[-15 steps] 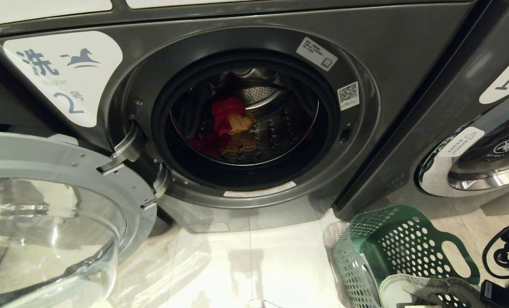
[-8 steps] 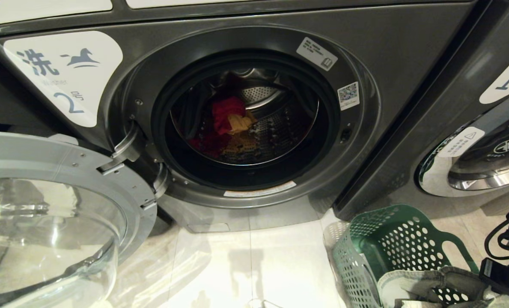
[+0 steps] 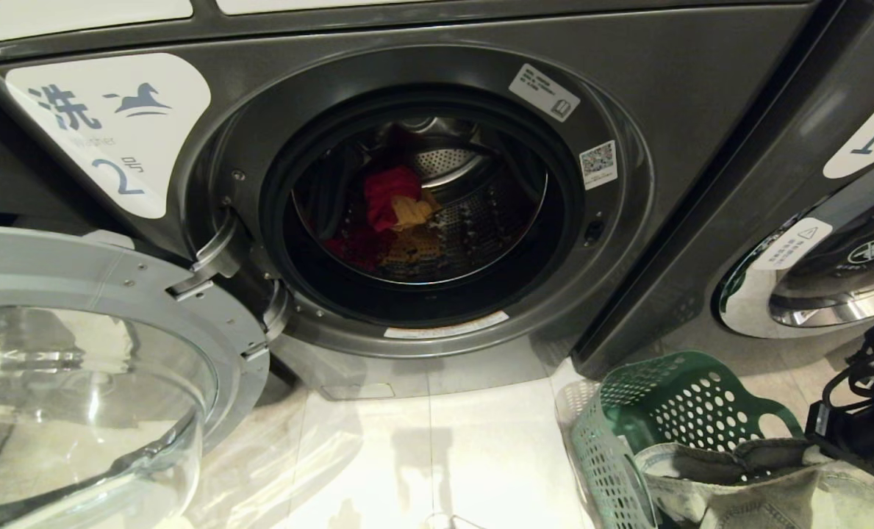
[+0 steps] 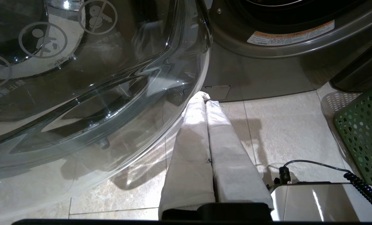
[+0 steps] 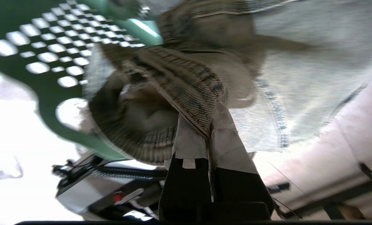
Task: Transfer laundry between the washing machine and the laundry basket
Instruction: Pick a cloth and place it into the basket
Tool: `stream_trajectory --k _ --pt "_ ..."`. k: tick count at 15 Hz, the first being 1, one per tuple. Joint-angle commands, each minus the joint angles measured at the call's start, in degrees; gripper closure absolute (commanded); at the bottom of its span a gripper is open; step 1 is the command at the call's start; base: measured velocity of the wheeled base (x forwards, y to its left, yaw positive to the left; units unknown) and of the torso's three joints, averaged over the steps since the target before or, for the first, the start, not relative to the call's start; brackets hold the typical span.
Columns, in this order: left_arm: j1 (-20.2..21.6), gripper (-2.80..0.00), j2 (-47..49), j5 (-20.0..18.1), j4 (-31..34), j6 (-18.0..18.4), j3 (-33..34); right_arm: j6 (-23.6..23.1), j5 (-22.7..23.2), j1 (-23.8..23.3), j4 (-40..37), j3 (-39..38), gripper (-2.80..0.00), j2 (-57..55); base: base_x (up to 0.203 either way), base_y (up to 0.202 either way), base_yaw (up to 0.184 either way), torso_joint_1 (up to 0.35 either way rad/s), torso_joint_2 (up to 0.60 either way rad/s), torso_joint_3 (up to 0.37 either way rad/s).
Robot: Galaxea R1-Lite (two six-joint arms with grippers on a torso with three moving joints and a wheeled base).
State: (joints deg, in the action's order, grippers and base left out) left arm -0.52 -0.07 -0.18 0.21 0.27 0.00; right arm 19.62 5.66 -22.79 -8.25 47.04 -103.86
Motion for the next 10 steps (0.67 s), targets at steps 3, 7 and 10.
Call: stream_trajectory --k 3,7,10 --pt "0.0 0.00 0.1 0.0 0.0 0.0 0.0 0.6 4.2 1.2 4.4 -0.7 0.00 2.2 0.000 0.000 0.000 0.000 0.00 0.000" --pt "0.0 0.00 0.1 0.0 0.0 0.0 0.0 3.2 6.2 2.4 9.9 -0.8 0.00 2.8 0.000 0.000 0.000 0.000 0.00 0.000" --pt "0.0 0.00 0.1 0.0 0.0 0.0 0.0 4.9 6.7 3.4 12.9 -0.8 0.00 2.7 0.000 0.000 0.000 0.000 0.00 0.000"
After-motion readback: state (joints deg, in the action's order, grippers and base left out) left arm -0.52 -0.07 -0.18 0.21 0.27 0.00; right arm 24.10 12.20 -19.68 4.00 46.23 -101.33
